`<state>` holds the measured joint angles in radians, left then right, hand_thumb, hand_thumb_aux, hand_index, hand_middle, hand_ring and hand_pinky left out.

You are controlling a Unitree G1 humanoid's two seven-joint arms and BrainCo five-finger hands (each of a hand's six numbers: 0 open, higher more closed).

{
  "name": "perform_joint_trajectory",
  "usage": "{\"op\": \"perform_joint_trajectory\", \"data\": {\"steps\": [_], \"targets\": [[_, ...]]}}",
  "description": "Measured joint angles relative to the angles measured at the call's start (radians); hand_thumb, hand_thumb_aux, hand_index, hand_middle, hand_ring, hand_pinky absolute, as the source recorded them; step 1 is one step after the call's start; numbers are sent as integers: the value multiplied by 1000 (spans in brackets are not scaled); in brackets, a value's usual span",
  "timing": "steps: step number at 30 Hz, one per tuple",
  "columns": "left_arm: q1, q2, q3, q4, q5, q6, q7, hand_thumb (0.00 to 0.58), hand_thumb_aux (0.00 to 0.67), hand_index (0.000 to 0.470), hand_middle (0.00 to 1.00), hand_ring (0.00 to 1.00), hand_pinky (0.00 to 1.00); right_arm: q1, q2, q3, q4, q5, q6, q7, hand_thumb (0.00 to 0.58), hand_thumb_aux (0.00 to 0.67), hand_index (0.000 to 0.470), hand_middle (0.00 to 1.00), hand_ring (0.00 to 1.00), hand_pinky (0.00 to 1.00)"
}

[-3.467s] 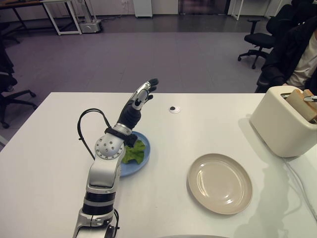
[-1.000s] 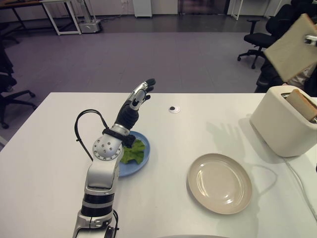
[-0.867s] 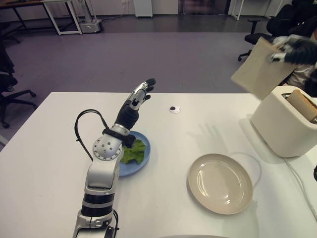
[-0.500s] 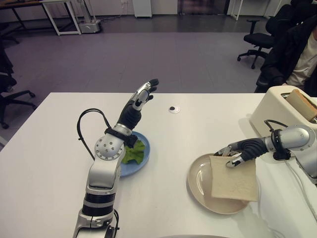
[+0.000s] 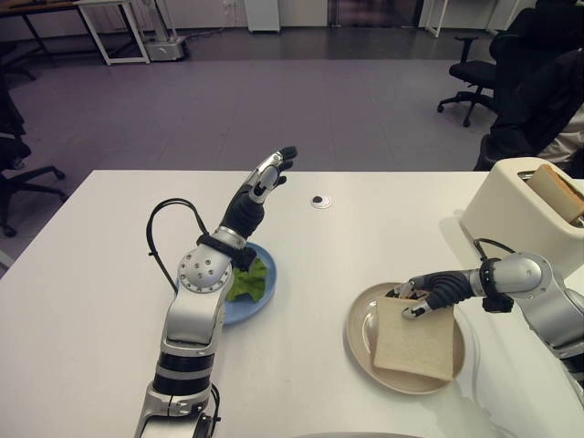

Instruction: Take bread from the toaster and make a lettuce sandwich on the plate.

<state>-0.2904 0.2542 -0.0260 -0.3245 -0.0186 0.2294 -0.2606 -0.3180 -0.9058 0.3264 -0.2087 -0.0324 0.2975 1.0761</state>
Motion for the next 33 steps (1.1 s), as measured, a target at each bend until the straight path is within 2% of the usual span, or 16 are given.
{"op": "perform_joint_trajectory", "data": {"steps": [1,2,3,8,14,16,18,20,23,25,26,29,32,33], "targets": [[0,0,0,0,0,0,0,0,0,0,0,0,0,-12,5,0,3,-8,0,-1,580,670,470,0,0,0],[0,0,0,0,0,0,0,0,0,0,0,0,0,-14,5,0,5,-9,-1,-1,526,465,326,0,0,0],[0,0,0,0,0,0,1,0,0,0,0,0,0,-14,6,0,6,-10,-2,-1,0,0,0,0,0,0],[-1,0,-3,9,1,-3,0,0,0,0,0,0,0,-20,17,-12,5,-25,-26,-13,0,0,0,0,0,0],[-28,9,-24,67,35,-59,-18,0,0,0,0,0,0,-89,19,-78,-7,-17,-30,-14,0,0,0,0,0,0],[-73,56,-30,124,48,-101,-57,0,0,0,0,0,0,-140,16,-120,-4,-17,-21,-24,0,0,0,0,0,0],[-141,161,-49,211,140,-207,-91,0,0,0,0,0,0,-177,17,-154,6,-15,-7,-47,0,0,0,0,0,0],[-221,320,-97,315,325,-328,-85,0,0,0,0,0,0,-193,16,-183,16,-17,3,-71,0,0,0,0,0,0],[-322,538,-249,510,685,-487,-36,0,0,0,0,0,0,-193,17,-188,17,-17,8,-85,0,0,0,0,0,0],[-375,614,-349,621,857,-582,-18,0,0,0,0,0,0,-189,16,-200,15,-16,11,-90,0,0,0,0,0,0],[-426,659,-440,713,993,-672,11,0,0,0,0,0,0,-176,13,-219,5,-15,21,-96,0,0,0,0,0,0],[-534,692,-599,882,1196,-859,92,0,0,0,0,0,0,-124,0,-252,-36,-6,49,-100,0,0,0,0,0,0],[-574,695,-641,953,1230,-960,153,0,0,0,0,0,0,-122,0,-253,-37,-5,48,-100,0,0,0,0,0,0],[-592,674,-686,1046,1283,-960,249,0,0,0,0,0,0,-123,0,-253,-37,-1,47,-99,0,0,0,0,0,0]]}}
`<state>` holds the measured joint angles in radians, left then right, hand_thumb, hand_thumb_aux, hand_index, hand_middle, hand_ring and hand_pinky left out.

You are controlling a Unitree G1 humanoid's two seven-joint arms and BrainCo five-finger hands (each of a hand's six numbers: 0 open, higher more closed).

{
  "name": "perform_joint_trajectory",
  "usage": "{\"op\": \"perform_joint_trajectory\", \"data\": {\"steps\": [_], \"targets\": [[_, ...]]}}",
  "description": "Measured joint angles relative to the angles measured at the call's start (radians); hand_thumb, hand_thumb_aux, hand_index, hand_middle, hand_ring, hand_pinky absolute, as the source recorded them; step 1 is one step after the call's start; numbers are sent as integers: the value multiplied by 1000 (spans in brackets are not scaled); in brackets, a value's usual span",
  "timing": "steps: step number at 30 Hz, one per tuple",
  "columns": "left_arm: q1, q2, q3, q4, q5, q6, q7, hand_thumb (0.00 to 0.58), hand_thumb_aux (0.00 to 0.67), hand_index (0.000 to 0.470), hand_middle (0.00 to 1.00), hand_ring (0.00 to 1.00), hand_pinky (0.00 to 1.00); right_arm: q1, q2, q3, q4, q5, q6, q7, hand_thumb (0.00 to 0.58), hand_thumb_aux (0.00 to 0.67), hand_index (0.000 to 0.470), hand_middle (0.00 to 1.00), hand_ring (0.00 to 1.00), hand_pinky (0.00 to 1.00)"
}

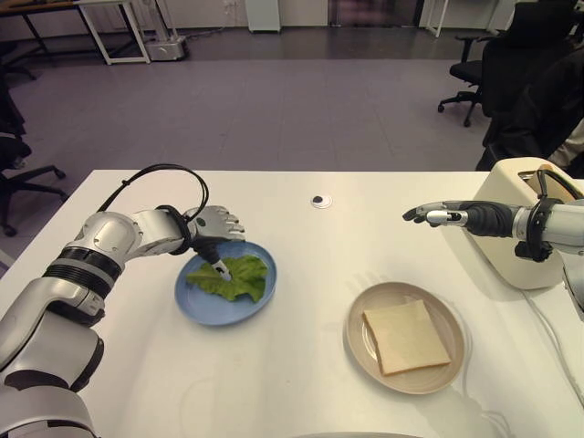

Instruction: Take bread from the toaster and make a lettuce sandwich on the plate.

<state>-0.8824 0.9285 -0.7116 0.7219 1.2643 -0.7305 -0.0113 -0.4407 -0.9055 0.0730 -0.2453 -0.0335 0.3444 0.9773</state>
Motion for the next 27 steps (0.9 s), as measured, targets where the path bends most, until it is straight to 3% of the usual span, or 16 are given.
{"op": "perform_joint_trajectory", "data": {"steps": [2,3,4,5,6,7,14,27], "targets": [[-31,-77,-95,225,84,92,189,0,0,0,0,0,0,1,0,0,1,4,1,0,0,0,0,0,0,0],[-55,-93,-115,256,98,94,206,251,166,116,0,0,0,1,0,0,0,5,2,0,0,0,0,0,0,0],[-68,-86,-118,222,89,70,172,436,336,236,0,0,0,0,1,0,-1,5,1,0,0,0,0,0,0,0],[-69,-73,-111,146,64,12,118,458,363,254,0,0,0,-2,2,2,1,5,0,0,0,0,0,0,0,0],[-66,-62,-103,40,15,-47,55,553,525,369,0,0,0,-6,3,7,6,5,-4,0,0,0,0,0,0,0],[-58,-51,-97,-80,-41,-99,-20,580,670,470,0,0,0,-13,4,14,13,5,-7,1,0,0,0,0,0,0],[59,-43,-35,-239,-154,-111,-181,580,670,470,0,0,0,-40,12,37,30,4,-22,1,0,0,0,0,0,0],[87,-44,40,-251,-165,-123,-188,580,670,470,0,0,0,-56,32,62,80,-10,-52,-1,0,0,0,0,0,0]]}}
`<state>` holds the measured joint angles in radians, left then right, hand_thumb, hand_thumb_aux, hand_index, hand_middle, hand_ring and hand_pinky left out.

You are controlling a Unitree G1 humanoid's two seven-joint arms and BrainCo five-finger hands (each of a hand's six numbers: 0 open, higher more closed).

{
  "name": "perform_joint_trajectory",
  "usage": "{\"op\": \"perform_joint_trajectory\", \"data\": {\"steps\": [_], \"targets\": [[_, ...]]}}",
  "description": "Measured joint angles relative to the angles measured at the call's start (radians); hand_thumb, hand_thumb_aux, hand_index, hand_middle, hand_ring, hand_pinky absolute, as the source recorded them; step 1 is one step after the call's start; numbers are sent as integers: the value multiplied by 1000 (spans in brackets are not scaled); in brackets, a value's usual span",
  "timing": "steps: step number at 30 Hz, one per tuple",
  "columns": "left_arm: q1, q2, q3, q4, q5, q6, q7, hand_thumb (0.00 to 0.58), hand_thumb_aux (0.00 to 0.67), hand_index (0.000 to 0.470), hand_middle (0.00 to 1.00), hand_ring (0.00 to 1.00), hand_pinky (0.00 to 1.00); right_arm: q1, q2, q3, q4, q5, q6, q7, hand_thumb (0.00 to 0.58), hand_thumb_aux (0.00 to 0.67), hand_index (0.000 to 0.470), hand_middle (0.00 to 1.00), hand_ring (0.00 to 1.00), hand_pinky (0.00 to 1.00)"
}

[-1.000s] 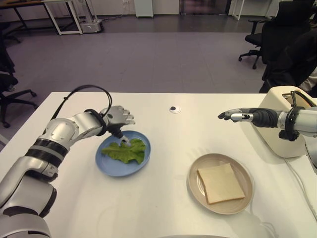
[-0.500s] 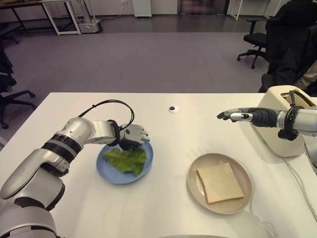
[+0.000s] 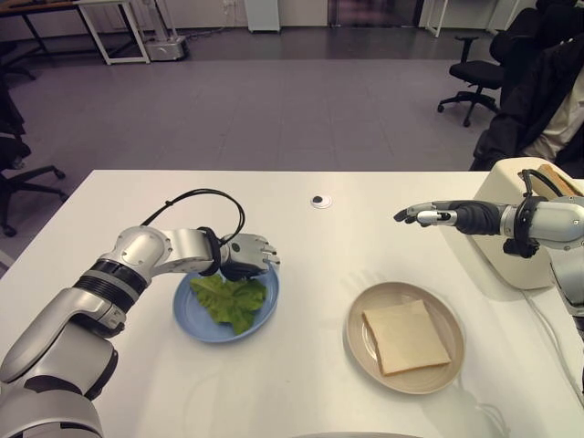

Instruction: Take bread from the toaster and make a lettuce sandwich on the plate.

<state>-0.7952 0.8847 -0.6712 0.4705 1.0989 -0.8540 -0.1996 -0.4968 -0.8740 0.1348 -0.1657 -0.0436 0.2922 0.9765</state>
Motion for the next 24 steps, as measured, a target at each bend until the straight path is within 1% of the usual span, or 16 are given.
{"op": "perform_joint_trajectory", "data": {"steps": [3,6,9,11,14,16,17,18,19,20,21,23,24], "targets": [[-33,11,49,0,-24,-1,-1,580,670,470,0,0,0,-15,3,14,23,-15,-17,0,0,0,0,0,0,0],[-92,34,112,7,-100,-16,-31,580,670,470,0,0,0,-20,3,16,44,-22,-28,0,0,0,0,0,0,0],[-109,34,125,6,-119,-28,-60,580,670,470,0,0,0,-25,4,16,50,-32,-33,0,0,0,0,0,0,0],[-112,32,123,14,-132,-42,-105,580,670,470,0,0,0,-27,4,16,51,-34,-33,0,0,0,0,0,0,0],[-106,34,115,53,-154,-37,-213,580,670,470,0,0,0,-25,4,14,35,-35,-22,-1,0,0,0,0,0,0],[-63,59,115,56,-193,-25,-295,580,670,470,0,0,0,-20,3,13,23,-35,-17,-2,0,0,0,0,0,0],[-28,80,118,53,-215,-20,-332,541,497,348,0,0,0,-17,3,13,20,-35,-16,-2,0,0,0,0,0,0],[0,97,124,37,-233,-17,-356,464,370,260,0,0,0,-13,3,13,16,-35,-12,-2,0,0,0,0,0,0],[14,107,131,19,-247,-16,-372,472,381,267,0,0,0,-11,3,13,13,-35,-10,-2,0,0,0,0,0,0],[25,112,136,-6,-260,-15,-382,438,339,238,0,0,0,-10,2,12,10,-35,-8,-2,0,0,0,0,0,0],[37,112,140,-26,-270,-15,-388,230,150,105,0,0,0,-9,2,12,8,-35,-5,-2,0,0,0,0,0,0],[57,111,145,-56,-286,-13,-400,220,142,100,0,0,0,-7,2,12,6,-35,-1,-2,0,0,0,0,0,0],[77,113,155,-78,-298,-9,-406,198,126,88,0,0,0,-8,3,13,6,-35,0,-1,0,0,0,0,0,0]]}}
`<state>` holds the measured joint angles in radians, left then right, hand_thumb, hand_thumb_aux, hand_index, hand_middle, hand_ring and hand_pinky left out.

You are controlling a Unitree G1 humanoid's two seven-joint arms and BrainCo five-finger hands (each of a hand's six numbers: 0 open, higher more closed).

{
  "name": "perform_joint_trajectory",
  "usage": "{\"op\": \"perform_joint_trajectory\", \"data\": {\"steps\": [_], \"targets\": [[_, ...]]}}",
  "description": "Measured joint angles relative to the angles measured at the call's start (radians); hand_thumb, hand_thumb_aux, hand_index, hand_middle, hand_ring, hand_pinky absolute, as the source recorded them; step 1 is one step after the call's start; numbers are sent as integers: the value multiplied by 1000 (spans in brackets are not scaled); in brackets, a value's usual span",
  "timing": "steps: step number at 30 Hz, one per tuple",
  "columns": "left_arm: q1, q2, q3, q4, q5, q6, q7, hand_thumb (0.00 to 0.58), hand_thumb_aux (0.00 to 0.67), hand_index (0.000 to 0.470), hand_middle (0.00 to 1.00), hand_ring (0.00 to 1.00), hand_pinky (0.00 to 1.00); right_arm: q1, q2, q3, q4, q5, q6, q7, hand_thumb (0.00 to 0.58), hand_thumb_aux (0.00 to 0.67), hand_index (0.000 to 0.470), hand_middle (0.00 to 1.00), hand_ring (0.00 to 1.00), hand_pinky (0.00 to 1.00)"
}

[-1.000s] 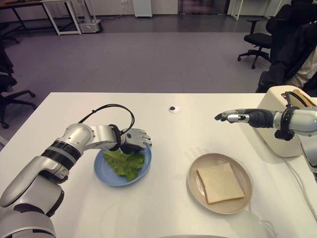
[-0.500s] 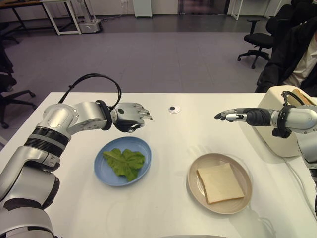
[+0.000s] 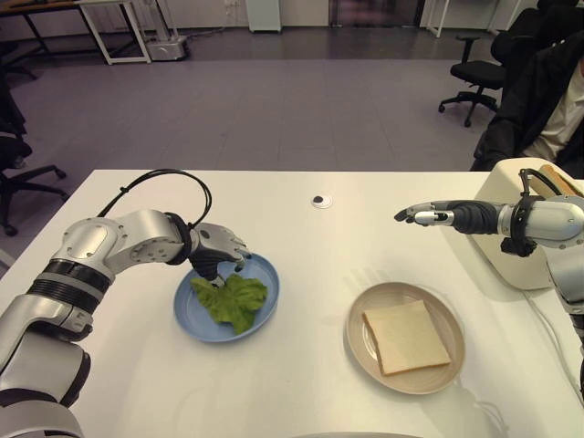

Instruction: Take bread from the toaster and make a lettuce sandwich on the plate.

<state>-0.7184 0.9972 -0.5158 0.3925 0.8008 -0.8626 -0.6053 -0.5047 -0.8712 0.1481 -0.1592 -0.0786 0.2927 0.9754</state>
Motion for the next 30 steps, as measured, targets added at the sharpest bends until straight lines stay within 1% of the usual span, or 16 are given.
{"op": "perform_joint_trajectory", "data": {"steps": [3,4,5,8,10,13,15,18,19,20,21,22,26,28,29,30], "targets": [[45,4,22,-60,-20,15,-21,179,113,79,0,0,0,-1,1,6,7,-1,-7,3,0,0,0,0,0,0],[52,5,26,-72,-25,18,-26,201,129,90,0,0,0,-1,1,7,8,-1,-8,4,0,0,0,0,0,0],[58,6,30,-87,-27,21,-31,294,200,140,0,0,0,-2,1,8,9,-1,-9,5,0,0,0,0,0,0],[81,13,50,-143,-17,20,-33,322,223,157,0,0,0,-7,2,12,15,-1,-13,11,0,0,0,0,0,0],[87,15,52,-173,19,9,-15,201,129,90,0,0,0,-14,3,18,17,-1,-17,16,0,0,0,0,0,0],[108,-4,49,-218,96,-17,54,187,118,83,0,0,0,-19,3,19,15,-1,-18,24,0,0,0,0,0,0],[147,-21,46,-255,122,-26,81,120,74,52,0,0,0,-20,4,20,9,-1,-18,30,0,0,0,0,0,0],[196,-38,46,-299,132,-9,98,75,45,31,0,0,0,-25,5,23,5,0,-18,37,0,0,0,0,0,0],[206,-39,47,-308,136,-3,100,92,55,39,0,0,0,-26,5,23,4,0,-17,37,0,0,0,0,0,0],[219,-39,50,-319,143,6,109,175,110,77,0,0,0,-27,7,24,3,-1,-17,37,0,0,0,0,0,0],[232,-40,54,-329,151,15,117,493,410,288,0,0,0,-31,9,27,3,-1,-17,39,0,0,0,0,0,0],[242,-40,55,-337,160,27,125,580,670,470,0,0,0,-38,11,31,2,0,-18,40,0,0,0,0,0,0],[291,-46,66,-373,200,82,169,580,662,464,0,0,0,-54,23,49,2,0,-32,55,0,0,0,0,0,0],[301,-47,67,-377,202,96,185,572,594,417,0,0,0,-54,26,51,2,0,-40,59,0,0,0,0,0,0],[305,-48,71,-379,206,101,195,580,652,457,0,0,0,-54,27,51,4,0,-43,59,0,0,0,0,0,0],[307,-49,73,-380,209,103,201,579,649,455,0,0,0,-54,27,51,7,0,-47,59,0,0,0,0,0,0]]}}
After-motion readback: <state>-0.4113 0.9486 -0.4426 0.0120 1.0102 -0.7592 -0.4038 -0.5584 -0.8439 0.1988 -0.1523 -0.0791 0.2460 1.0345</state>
